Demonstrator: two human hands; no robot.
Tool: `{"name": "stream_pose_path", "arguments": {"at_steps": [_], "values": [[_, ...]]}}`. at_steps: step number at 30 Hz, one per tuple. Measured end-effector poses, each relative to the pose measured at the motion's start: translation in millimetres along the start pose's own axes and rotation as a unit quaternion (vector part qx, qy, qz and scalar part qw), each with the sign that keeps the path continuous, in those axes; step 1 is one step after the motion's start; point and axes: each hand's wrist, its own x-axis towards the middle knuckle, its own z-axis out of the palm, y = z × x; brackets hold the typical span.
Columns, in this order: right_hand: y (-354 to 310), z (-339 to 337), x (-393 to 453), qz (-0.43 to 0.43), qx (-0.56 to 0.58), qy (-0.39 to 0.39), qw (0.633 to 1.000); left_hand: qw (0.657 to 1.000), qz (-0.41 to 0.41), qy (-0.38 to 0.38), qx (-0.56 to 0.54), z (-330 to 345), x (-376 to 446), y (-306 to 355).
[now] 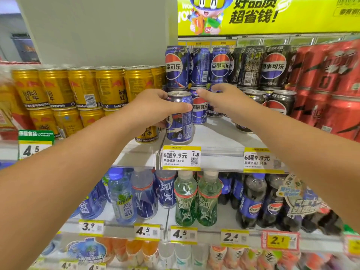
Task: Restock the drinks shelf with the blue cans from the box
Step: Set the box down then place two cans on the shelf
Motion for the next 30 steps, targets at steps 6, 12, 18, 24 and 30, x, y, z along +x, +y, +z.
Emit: {"name": "stream_pose_path", "arguments": {"at_steps": [6, 12, 18, 24, 30], "values": [[3.0, -0.5, -31.3, -0.007, 0.025, -0.181, 0.983, 1.000, -0.002, 0.002, -0.007, 4.8, -1.7, 3.2], [2.1, 15.6, -42.6, -0.057, 0.025, -0.141, 0.988, 1.000, 0.014, 0.006, -0.004, 14.0, -6.2, 12.0], [-5.2, 17.5, -45.9, -0.055, 0.010, -0.106, 0.993, 0.999, 0.031, 0.012, -0.005, 20.3, -9.9, 6.1], [-17.7, 3.4, -32.3, -0.047, 0.003, -0.076, 0.996, 0.989, 0.112, 0.002, 0.102, 15.7, -23.1, -3.7], [-40.4, -13.2, 0.1, -0.028, 0.042, 0.017, 0.999, 0.940, 0.137, -0.027, 0.311, 9.8, -39.4, -26.1]]}}
